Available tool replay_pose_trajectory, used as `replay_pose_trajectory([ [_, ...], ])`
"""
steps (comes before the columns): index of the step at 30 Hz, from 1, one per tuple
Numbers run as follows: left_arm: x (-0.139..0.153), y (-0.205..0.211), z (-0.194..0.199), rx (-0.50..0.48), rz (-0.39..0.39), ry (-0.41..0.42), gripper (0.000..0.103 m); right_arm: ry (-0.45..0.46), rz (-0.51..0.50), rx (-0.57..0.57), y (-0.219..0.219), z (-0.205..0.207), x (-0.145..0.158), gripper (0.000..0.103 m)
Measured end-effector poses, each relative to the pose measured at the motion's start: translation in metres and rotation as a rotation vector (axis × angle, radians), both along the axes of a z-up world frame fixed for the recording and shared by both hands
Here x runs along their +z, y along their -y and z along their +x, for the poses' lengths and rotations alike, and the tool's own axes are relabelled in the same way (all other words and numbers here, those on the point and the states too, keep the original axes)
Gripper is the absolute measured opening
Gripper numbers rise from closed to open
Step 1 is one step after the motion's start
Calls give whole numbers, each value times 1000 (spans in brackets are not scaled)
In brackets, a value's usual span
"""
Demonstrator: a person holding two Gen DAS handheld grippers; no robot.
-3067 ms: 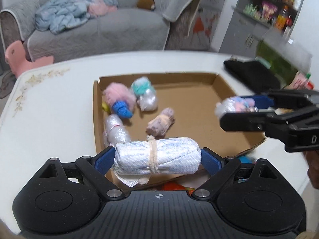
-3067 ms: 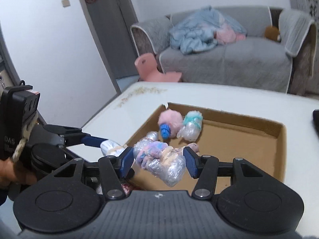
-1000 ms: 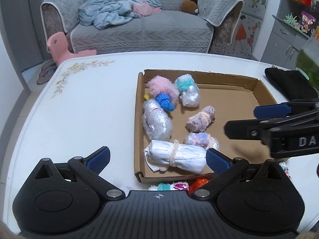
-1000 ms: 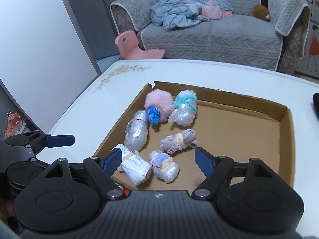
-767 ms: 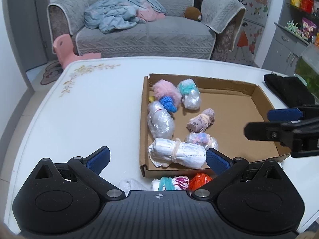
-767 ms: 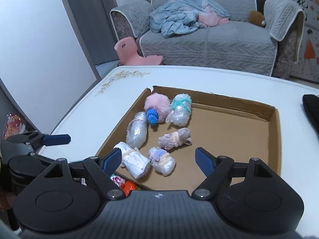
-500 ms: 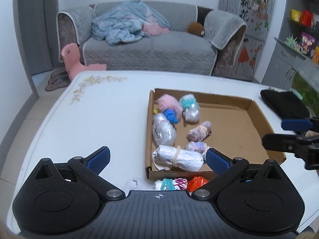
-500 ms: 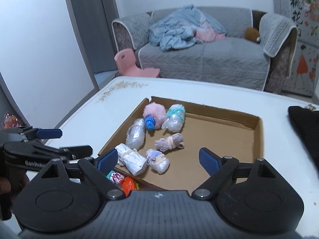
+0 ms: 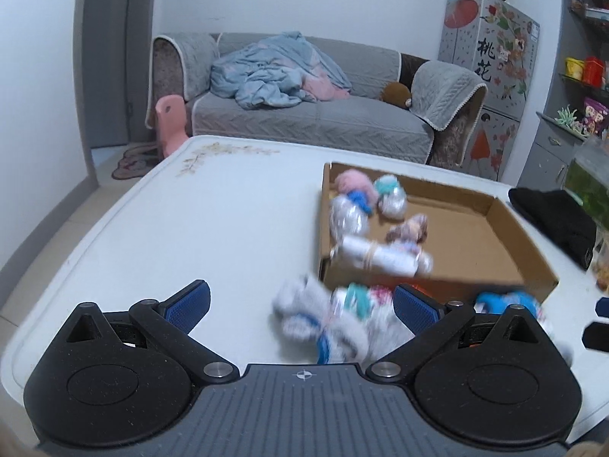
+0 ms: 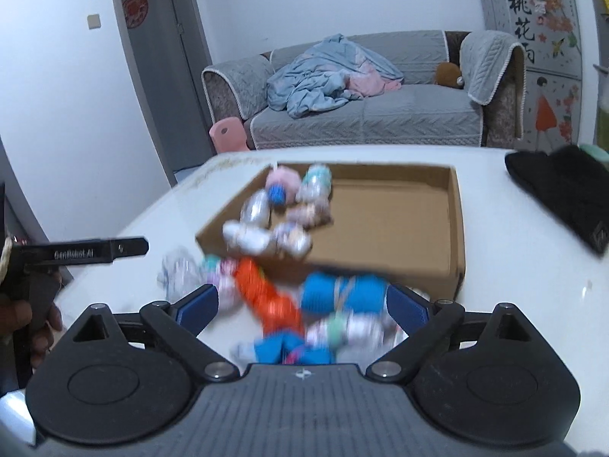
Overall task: Organize objects
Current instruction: 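Grasp grey-blue rolled sock with left gripper while right grasps blue knit sock bundle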
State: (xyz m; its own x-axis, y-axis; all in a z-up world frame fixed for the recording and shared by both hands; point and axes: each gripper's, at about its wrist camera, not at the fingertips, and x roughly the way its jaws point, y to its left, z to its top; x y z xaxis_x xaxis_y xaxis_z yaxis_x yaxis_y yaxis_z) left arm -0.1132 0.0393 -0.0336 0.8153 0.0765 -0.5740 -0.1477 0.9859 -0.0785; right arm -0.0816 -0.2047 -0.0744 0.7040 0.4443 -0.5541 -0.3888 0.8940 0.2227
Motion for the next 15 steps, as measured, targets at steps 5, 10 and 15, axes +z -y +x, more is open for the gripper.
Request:
replay_pose_trajectory([
  [5, -37, -3, -10, 15, -25, -18, 103, 52, -35, 32, -14, -21, -32, 95],
  [10, -52, -6, -5, 9, -32, -44, 103, 102, -103, 55, -27, -18, -45, 95],
  [15, -50, -7, 10, 12, -39, -33, 103, 136, -164, 78, -36, -7, -51, 95],
])
